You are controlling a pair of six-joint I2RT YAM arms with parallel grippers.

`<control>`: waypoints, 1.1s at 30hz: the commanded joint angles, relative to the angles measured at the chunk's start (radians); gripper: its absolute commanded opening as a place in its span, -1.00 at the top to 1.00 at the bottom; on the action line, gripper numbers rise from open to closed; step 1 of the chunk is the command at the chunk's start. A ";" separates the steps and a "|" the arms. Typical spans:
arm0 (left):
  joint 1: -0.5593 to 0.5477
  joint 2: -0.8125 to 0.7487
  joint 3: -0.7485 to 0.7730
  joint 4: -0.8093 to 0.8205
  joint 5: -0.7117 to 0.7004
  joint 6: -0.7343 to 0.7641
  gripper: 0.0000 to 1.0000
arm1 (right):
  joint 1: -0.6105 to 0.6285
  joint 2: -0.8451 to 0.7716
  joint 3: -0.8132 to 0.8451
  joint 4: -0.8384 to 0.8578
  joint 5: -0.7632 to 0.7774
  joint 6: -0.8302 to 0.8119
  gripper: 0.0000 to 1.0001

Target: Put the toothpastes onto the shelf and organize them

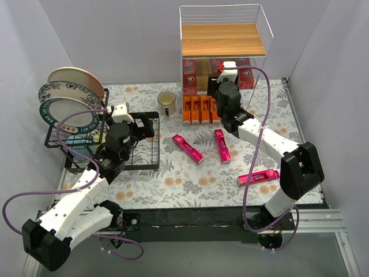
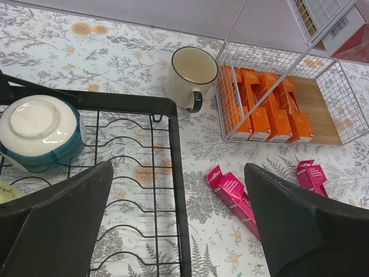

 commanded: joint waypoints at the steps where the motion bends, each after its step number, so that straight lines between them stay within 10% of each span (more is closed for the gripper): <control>1: 0.007 -0.020 -0.012 0.001 -0.011 0.013 -0.96 | 0.003 -0.031 0.016 0.056 0.022 0.007 -0.37; 11: 0.007 -0.024 -0.012 0.001 -0.015 0.013 -0.96 | 0.037 -0.203 -0.027 -0.036 -0.080 -0.009 -0.89; 25: 0.007 -0.029 -0.011 0.005 -0.015 0.013 -0.96 | 0.100 -0.525 -0.481 -0.240 -0.614 -0.070 -0.85; 33: 0.007 -0.017 -0.015 0.014 0.000 0.014 -0.96 | 0.167 -0.446 -0.740 -0.053 -0.703 -0.075 -0.81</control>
